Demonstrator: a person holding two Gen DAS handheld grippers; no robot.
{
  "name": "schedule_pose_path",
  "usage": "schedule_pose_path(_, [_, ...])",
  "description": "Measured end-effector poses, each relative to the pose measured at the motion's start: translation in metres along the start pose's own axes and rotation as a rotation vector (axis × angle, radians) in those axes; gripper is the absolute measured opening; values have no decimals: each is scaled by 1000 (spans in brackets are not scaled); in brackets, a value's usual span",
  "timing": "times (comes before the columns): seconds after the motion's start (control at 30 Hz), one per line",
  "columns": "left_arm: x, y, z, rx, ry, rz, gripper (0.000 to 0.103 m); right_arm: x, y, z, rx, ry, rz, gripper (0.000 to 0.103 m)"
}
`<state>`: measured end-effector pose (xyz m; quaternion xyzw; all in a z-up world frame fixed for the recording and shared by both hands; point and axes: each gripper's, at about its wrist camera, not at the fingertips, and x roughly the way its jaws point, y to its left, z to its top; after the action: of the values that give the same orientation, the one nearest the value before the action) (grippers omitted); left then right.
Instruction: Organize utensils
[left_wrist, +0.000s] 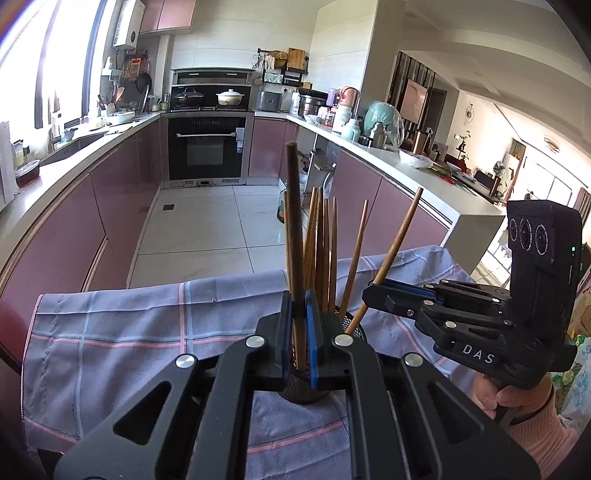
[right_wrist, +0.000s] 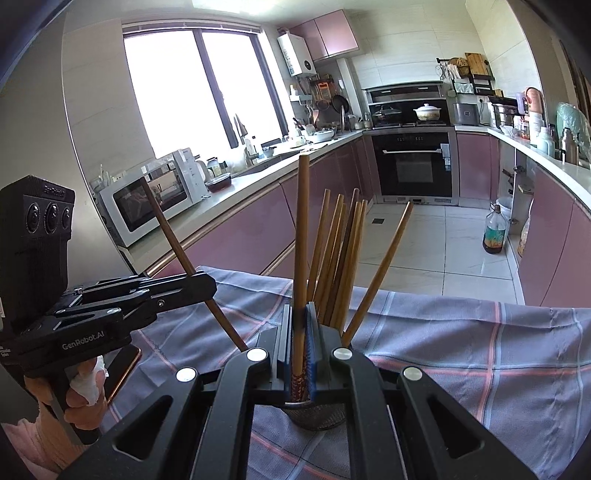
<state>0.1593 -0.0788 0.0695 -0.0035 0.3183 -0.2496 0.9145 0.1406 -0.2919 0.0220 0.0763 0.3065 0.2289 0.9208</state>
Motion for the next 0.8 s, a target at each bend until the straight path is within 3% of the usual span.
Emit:
schedule_pose_path(0.47, [42, 7, 2, -25, 56, 28, 9, 17, -8, -1, 32, 30, -53, 11])
schedule_pose_path(0.57, [49, 10, -2, -33, 62, 35, 17, 16, -9, -2, 41, 15, -74, 34])
schedule_pose_path(0.8, [45, 14, -14, -35, 29, 68, 46, 7, -7, -6, 37, -13, -87, 41])
